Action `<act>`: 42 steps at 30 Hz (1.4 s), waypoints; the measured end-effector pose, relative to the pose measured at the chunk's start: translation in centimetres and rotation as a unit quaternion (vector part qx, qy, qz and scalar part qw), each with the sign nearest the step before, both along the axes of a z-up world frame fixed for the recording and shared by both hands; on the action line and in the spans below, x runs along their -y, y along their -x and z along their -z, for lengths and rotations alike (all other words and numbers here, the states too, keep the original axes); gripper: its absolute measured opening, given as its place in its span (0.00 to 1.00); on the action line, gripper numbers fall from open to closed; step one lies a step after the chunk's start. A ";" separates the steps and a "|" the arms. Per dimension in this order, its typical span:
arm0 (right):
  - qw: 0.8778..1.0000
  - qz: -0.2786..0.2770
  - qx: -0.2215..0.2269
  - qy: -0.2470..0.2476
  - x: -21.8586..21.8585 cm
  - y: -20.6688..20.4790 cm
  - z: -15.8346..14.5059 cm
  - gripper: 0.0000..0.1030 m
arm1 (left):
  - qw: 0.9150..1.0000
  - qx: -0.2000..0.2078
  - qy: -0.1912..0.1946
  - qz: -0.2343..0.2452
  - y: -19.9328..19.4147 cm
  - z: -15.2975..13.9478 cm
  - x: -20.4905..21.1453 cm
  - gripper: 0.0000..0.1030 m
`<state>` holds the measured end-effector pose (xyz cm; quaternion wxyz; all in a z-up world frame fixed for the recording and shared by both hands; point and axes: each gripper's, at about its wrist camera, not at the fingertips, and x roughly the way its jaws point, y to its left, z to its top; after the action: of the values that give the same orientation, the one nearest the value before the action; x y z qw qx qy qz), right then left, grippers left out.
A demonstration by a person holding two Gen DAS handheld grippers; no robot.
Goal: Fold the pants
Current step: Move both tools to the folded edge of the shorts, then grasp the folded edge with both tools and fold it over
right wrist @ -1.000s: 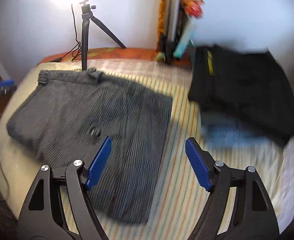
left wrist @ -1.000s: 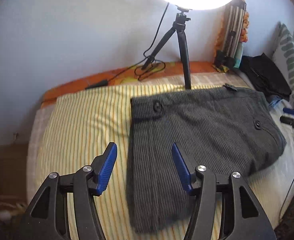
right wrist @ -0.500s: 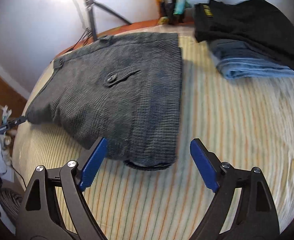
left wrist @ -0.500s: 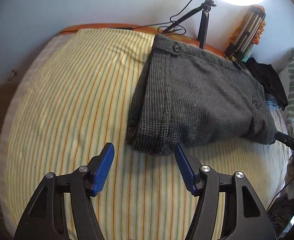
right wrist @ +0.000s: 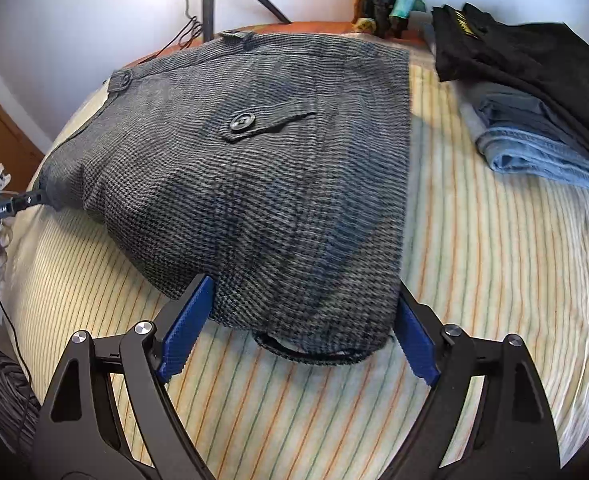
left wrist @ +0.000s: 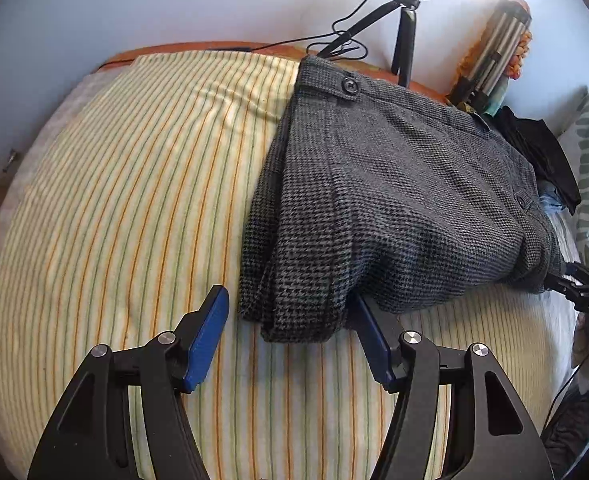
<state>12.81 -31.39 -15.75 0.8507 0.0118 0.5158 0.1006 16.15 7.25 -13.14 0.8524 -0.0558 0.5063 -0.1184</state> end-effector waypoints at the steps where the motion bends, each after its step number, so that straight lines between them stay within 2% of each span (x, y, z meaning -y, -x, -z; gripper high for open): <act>1: 1.000 -0.004 0.002 -0.001 -0.2 0.0 0.0 0.85 | 1.000 0.004 -0.002 0.004 0.0 -0.1 0.2 0.60; 5: 1.000 -0.009 0.007 -0.003 -0.7 -0.1 0.0 0.83 | 1.000 0.008 -0.006 0.013 -0.3 -0.2 0.4 0.54; 7: 1.000 -0.013 0.004 -0.008 -0.9 -0.1 0.0 0.71 | 1.000 0.012 -0.013 0.017 -0.3 -0.3 0.7 0.46; 8: 1.000 -0.012 0.007 -0.004 -0.9 -0.1 -0.1 0.69 | 1.000 0.015 -0.016 0.022 -0.2 -0.5 0.9 0.40; 10: 1.000 -0.010 0.009 -0.004 -0.9 -0.1 -0.2 0.63 | 0.999 0.021 -0.023 0.028 -0.1 -0.7 1.4 0.34; 14: 1.000 -0.003 0.011 -0.010 -0.5 0.0 -0.4 0.54 | 0.999 0.027 -0.030 0.033 0.0 -0.9 1.8 0.26; 17: 1.000 -0.002 0.016 -0.007 -0.5 0.0 -0.6 0.48 | 0.999 0.031 -0.027 0.033 0.0 -1.2 1.8 0.25; 19: 1.000 -0.002 0.022 -0.007 -0.6 0.1 -0.9 0.38 | 0.999 0.031 -0.019 0.032 -0.1 -1.4 1.6 0.24; 22: 0.999 0.000 0.031 -0.018 -0.3 0.2 -1.9 0.29 | 0.999 0.036 -0.010 0.031 -0.2 -2.1 1.2 0.23; 24: 0.999 -0.001 0.033 -0.027 -0.2 0.2 -2.6 0.27 | 0.999 0.039 -0.003 0.033 -0.4 -2.9 1.0 0.23; 33: 0.995 -0.012 0.031 -0.092 1.4 -0.9 -6.8 0.22 | 0.996 0.053 -0.029 0.068 -2.7 -6.6 1.9 0.23; 36: 0.992 -0.003 0.015 -0.128 2.4 -2.0 -8.1 0.22 | 0.995 0.047 -0.033 0.078 -3.7 -7.5 2.1 0.23; 39: 0.987 0.009 -0.002 -0.162 3.5 -2.6 -8.5 0.22 | 0.995 0.024 -0.031 0.087 -5.0 -7.9 1.9 0.23; 42: 0.991 0.005 -0.019 -0.132 3.0 -2.4 -7.4 0.22 | 0.995 0.011 -0.053 0.085 -4.9 -7.1 1.8 0.30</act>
<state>15.17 -34.40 -8.37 0.8325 0.1278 0.5137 0.1634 21.06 5.41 -6.01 0.8464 0.0346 0.5054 -0.1642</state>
